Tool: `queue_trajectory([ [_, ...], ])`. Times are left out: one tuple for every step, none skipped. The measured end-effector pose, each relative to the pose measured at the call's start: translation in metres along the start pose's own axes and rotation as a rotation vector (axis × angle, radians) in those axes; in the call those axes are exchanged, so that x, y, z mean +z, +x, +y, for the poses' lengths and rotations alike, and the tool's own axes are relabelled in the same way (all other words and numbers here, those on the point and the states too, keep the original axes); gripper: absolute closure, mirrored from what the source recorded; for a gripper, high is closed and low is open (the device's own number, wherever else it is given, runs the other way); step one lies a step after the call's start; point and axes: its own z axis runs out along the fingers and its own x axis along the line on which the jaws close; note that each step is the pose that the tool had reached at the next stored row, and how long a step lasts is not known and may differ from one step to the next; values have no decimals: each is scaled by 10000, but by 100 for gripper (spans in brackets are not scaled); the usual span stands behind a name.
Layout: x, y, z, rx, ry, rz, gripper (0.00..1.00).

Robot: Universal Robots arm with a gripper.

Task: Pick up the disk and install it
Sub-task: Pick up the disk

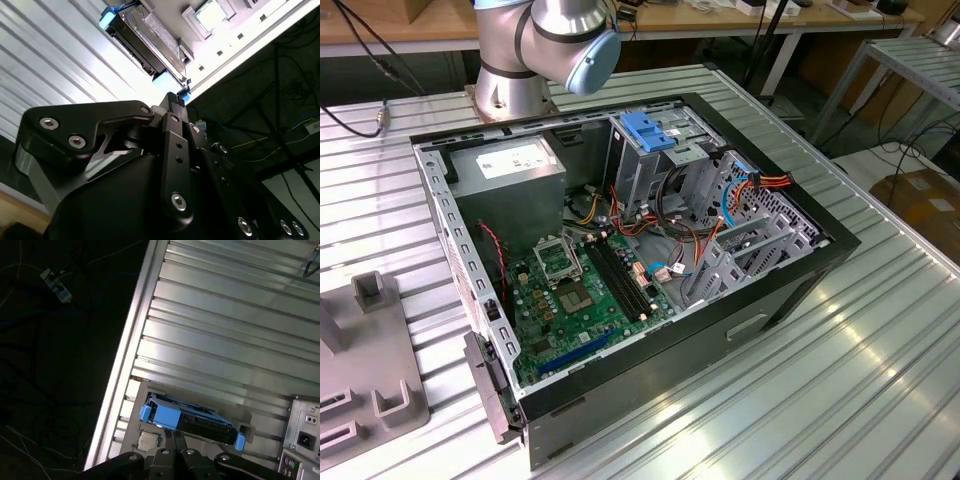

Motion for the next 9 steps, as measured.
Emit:
queue_trajectory([
  [0, 0, 0, -186, -5, 8, 90],
  [0, 0, 0, -436, -11, 20, 90],
  [1, 0, 0, -626, -16, 28, 90],
  [1, 0, 0, -861, -21, 38, 90],
  [1, 0, 0, -1062, -26, 48, 90],
  [2, 0, 0, -1328, -33, 59, 90],
  [1, 0, 0, -1519, -37, 68, 90],
  [1, 0, 0, -1721, -42, 77, 90],
  [2, 0, 0, -1899, -46, 84, 90],
])
